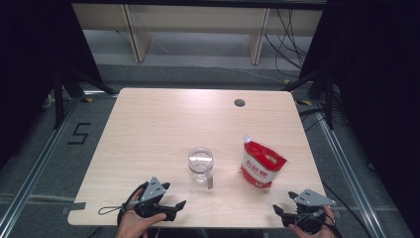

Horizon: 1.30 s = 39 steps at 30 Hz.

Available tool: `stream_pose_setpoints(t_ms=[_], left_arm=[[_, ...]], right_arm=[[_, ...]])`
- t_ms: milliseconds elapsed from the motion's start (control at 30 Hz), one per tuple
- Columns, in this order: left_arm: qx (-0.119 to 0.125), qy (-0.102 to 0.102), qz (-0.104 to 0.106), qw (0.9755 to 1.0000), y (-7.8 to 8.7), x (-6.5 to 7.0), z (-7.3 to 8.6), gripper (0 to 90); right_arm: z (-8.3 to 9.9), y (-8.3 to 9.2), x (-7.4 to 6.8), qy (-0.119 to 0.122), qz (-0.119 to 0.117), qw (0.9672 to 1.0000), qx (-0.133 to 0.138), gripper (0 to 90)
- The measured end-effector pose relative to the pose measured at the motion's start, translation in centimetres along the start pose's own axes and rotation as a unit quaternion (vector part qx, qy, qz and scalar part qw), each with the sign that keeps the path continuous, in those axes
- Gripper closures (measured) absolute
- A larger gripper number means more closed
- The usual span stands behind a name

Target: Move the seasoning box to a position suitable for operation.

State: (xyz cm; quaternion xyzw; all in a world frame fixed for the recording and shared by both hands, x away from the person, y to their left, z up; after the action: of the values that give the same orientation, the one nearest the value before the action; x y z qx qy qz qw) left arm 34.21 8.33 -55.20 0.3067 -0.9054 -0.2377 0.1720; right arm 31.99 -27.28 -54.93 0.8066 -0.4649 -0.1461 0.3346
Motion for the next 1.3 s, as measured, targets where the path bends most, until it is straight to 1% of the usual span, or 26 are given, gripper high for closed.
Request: stream_pose_setpoints(t_ms=[33, 67, 200, 267, 367, 400, 433, 467, 500, 533, 567, 600, 633, 667, 700, 733, 833, 867, 900, 933, 967, 1000, 1100, 1200, 1267, 1300], left_arm=[[0.0, 0.0, 0.0, 1.0, 0.0, 0.0, 0.0, 18.4], [-0.003, -0.004, -0.002, 1.0, 0.1, -0.1, 0.0, 19.4], [0.005, -0.005, 0.001, 1.0, 0.2, -0.1, -0.2, 22.7], [0.008, -0.005, -0.001, 1.0, 0.1, 0.0, -0.4, 25.0], [0.009, 0.0, 0.001, 1.0, 0.0, 0.2, -0.4, 26.7], [0.004, -0.015, 0.0, 0.9999, -0.2, 0.4, -0.6, 27.8], [0.004, -0.015, 0.0, 0.9999, -0.2, 0.4, -0.6, 30.2], [0.008, -0.026, -0.002, 0.9996, -0.5, 0.6, -0.9, 32.5], [0.001, -0.032, -0.003, 0.9995, -0.5, 0.6, -1.0, 34.0], [0.005, -0.04, -0.002, 0.9992, -0.7, 0.7, -1.2, 36.8], [0.015, -0.036, -0.005, 0.9992, -1.0, 0.9, -1.6, 39.4], [0.015, -0.036, -0.005, 0.9992, -1.0, 0.9, -1.6, 41.2], [0.024, -0.038, 0.005, 0.999, -1.6, 1.5, -2.1, 44.1], [0.026, -0.044, 0.007, 0.9987, -1.9, 1.7, -2.3, 47.0], [0.026, -0.044, 0.007, 0.9987, -1.9, 1.7, -2.3, 50.2], [0.026, -0.059, 0.012, 0.9978, -2.7, 2.2, -2.8, 52.7], [0.026, -0.066, 0.016, 0.9973, -3.5, 2.7, -3.3, 55.8], [0.024, -0.074, 0.011, 0.9969, -4.2, 3.1, -3.6, 57.8], [0.024, -0.074, 0.011, 0.9969, -4.2, 3.1, -3.6, 58.6], [0.026, -0.083, 0.016, 0.9961, -5.0, 3.4, -3.9, 59.7], [0.026, -0.083, 0.016, 0.9961, -5.0, 3.4, -3.9, 59.9], [0.025, -0.076, 0.018, 0.9967, -5.7, 3.7, -4.1, 59.8], [0.025, -0.083, 0.009, 0.9962, -6.6, 3.7, -4.5, 61.7], [0.031, -0.084, 0.008, 0.996, -7.4, 3.8, -4.8, 65.2], [0.027, -0.083, 0.01, 0.9961, -8.0, 4.1, -5.0, 66.5], [0.024, -0.098, 0.009, 0.9949, -8.1, 3.9, -5.0, 69.0]], right_arm=[[0.0, 0.0, 0.0, 0.0, 0.0, 1.0, 0.0, 28.2], [0.0, 0.1, 0.0, -0.011, 0.004, 0.9999, 0.001, 28.2], [0.0, 0.1, 0.0, -0.008, 0.006, 1.0, 0.001, 28.2], [0.0, 0.0, 0.1, 0.002, 0.002, 1.0, 0.002, 28.2], [0.0, 0.0, 0.2, -0.002, 0.008, 1.0, 0.003, 28.2], [0.0, 0.0, 0.2, -0.006, 0.008, 0.9999, 0.003, 27.9], [0.0, 0.0, 0.2, -0.006, 0.008, 0.9999, 0.003, 27.9], [0.0, -0.2, 0.1, -0.005, 0.0, 1.0, 0.003, 27.8], [0.2, 0.0, -0.2, -0.022, 0.001, 0.9997, -0.007, 27.8], [0.1, -0.1, -0.2, -0.017, 0.001, 0.9998, -0.005, 27.8], [0.1, -0.1, -0.1, -0.013, 0.001, 0.9999, 0.0, 27.7], [0.0, -0.1, 0.1, -0.009, 0.006, 0.9999, 0.004, 27.6], [0.1, -0.1, 0.0, -0.015, 0.005, 0.9999, 0.001, 27.6], [0.0, -0.2, 0.4, -0.002, 0.011, 0.9999, 0.009, 27.7], [0.1, -0.3, 0.4, -0.004, 0.007, 0.9999, 0.007, 27.7], [0.2, -0.3, 0.3, -0.008, 0.006, 1.0, 0.002, 27.6], [0.1, -0.2, 0.5, -0.004, 0.013, 0.9999, 0.004, 27.7], [0.1, -0.2, 0.6, -0.006, 0.014, 0.9999, 0.008, 27.7], [0.1, -0.1, 0.4, -0.019, 0.011, 0.9997, 0.005, 27.7], [0.1, -0.2, 0.5, -0.01, 0.011, 0.9999, 0.007, 27.6], [0.2, -0.2, 0.5, -0.008, 0.011, 0.9999, 0.005, 27.6], [0.3, -0.2, 0.3, -0.02, 0.009, 0.9998, -0.001, 27.6], [0.3, -0.3, 0.3, -0.014, 0.007, 0.9999, 0.002, 27.7], [0.3, -0.2, 0.3, -0.014, 0.008, 0.9999, 0.003, 27.6], [0.3, -0.2, 0.3, -0.013, 0.007, 0.9999, 0.003, 27.6], [0.3, -0.2, 0.3, -0.014, 0.007, 0.9999, 0.003, 27.6]])
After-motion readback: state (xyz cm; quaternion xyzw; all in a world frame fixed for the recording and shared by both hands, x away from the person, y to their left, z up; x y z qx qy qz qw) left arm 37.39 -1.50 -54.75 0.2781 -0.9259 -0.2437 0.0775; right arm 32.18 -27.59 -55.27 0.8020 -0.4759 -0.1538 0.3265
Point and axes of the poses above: each handheld gripper's, and its own axes: y roughly backward along the jaws, z roughly out of its underside, x roughly to its right, the point moved 9 cm from there along -y, roughly forward along the jaws, and after that the axes turned 5 degrees about z, right-handed, at the moved point
